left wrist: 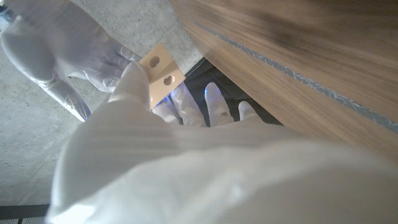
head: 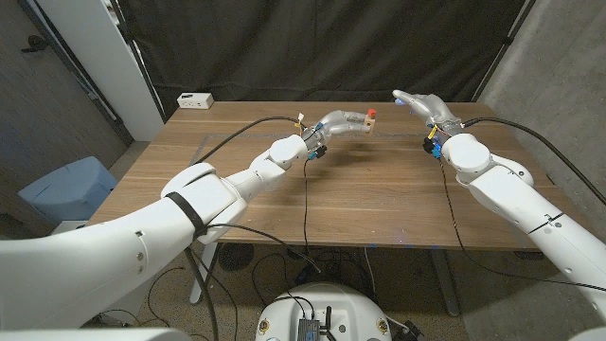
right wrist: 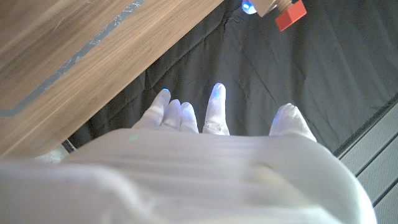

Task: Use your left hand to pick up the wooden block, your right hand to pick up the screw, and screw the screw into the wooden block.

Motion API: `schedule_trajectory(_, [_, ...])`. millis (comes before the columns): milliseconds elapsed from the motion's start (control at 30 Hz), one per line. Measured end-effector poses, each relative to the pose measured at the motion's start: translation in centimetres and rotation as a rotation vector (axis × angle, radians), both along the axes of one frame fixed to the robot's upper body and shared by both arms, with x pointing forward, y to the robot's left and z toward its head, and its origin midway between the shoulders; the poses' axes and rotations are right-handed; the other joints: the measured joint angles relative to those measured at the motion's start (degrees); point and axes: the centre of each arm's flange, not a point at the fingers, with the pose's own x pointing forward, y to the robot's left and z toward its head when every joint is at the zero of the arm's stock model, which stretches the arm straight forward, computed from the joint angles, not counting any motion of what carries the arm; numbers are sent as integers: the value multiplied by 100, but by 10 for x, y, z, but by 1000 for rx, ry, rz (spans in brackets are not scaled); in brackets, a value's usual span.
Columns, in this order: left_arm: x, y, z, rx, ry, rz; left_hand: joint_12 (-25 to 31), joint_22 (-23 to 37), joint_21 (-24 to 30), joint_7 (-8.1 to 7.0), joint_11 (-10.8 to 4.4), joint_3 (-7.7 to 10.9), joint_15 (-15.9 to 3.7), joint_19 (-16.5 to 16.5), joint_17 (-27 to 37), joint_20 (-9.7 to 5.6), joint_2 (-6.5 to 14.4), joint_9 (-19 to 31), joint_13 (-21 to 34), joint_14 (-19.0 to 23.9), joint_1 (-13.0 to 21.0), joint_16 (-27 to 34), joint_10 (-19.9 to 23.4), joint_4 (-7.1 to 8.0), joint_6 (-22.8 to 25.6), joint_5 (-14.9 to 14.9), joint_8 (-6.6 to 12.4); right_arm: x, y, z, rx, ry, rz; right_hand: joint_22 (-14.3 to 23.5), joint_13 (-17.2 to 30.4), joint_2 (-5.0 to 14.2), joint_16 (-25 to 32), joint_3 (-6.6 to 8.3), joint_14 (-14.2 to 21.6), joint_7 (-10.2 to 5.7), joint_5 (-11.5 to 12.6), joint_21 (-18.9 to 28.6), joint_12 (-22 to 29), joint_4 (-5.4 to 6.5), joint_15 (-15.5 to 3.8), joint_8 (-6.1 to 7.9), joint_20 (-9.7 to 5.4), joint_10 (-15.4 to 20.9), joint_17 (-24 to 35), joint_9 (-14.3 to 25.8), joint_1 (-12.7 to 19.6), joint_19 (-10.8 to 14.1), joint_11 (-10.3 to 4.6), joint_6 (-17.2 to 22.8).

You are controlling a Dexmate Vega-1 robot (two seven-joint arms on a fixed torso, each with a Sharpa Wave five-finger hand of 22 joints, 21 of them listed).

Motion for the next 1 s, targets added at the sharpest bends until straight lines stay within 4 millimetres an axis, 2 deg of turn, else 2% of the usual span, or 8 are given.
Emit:
schedule_trajectory(67, [-1, 0, 0, -4, -3, -2, 0, 0, 0, 0, 0, 0, 0, 0, 0, 0, 0, 0, 0, 0, 0, 0, 0, 0, 0, 0, 0, 0, -1, -3, 24, 0, 10, 0, 0, -1, 0, 0, -30, 0, 0, 0, 0, 0, -8, -15, 10, -30, 0, 0, 1, -10, -10, -34])
schedule_trajectory(267, [-2, 1, 0, -15, -9, -5, 0, 0, 0, 0, 0, 0, 0, 0, 0, 0, 0, 1, 0, 0, 0, 0, 0, 0, -1, 0, 0, 1, -2, -11, 97, -6, 48, 1, -25, -25, 0, -44, -139, 37, 0, 0, 0, 3, -36, -217, 10, -140, 0, -11, -66, -71, -20, -328])
schedule_trajectory(467, [-2, 1, 1, -22, -9, -5, 0, 0, 0, 9, 0, 0, 0, 0, -1, 0, 23, 1, 0, 0, -24, 0, 0, 0, -11, -1, 0, 2, -2, -17, 163, -14, 90, 1, -53, 5, 0, -44, -255, 29, 0, 0, 0, 3, -68, -443, -103, -296, 0, -28, -96, -184, -51, -640])
schedule_trajectory(533, [-2, 0, 1, -25, -9, -6, 0, 0, 0, 8, 0, 0, 0, 0, -1, 0, 24, 0, 0, 0, -24, 0, 0, 0, -10, -2, 0, 3, -2, -21, 187, -15, 103, 1, -53, 5, 0, -44, -303, 19, 0, 28, 0, 3, -56, -459, -125, -358, 0, -27, -96, -205, -49, -691])
schedule_trajectory(633, [-2, -2, 1, -28, -6, -5, 0, 0, 0, -4, 0, 0, 0, 0, -1, 0, 24, 0, 0, 0, -24, 0, 0, -1, 2, 8, 0, 3, -3, -25, 217, -19, 119, 1, -64, 35, 0, -44, -397, -54, 0, 28, 0, 3, -46, -525, -141, -409, -30, -52, -126, -222, -78, -763])
schedule_trajectory(767, [-1, -3, 1, -29, 1, 0, 0, 0, 0, -7, 0, 0, 0, 0, -13, 0, 24, -2, 0, 0, -24, 0, 0, -1, 4, 10, 0, 4, -3, -28, 249, -28, 141, 1, -79, 36, -22, -65, -540, -160, 0, 28, -22, -18, -24, -612, -153, -538, -30, -54, -125, -315, -69, -822])
schedule_trajectory(1000, [0, -4, 3, -32, 8, 8, 0, 0, 0, -14, 0, -1, 0, 0, -13, 0, 22, -4, 0, 0, -23, 0, 0, -2, 10, 9, 0, 4, -1, -34, 302, -46, 177, 1, -119, 126, -22, -87, -850, -321, 0, 28, -22, -7, 34, -731, -156, -818, -13, -81, -216, -523, -145, -904])
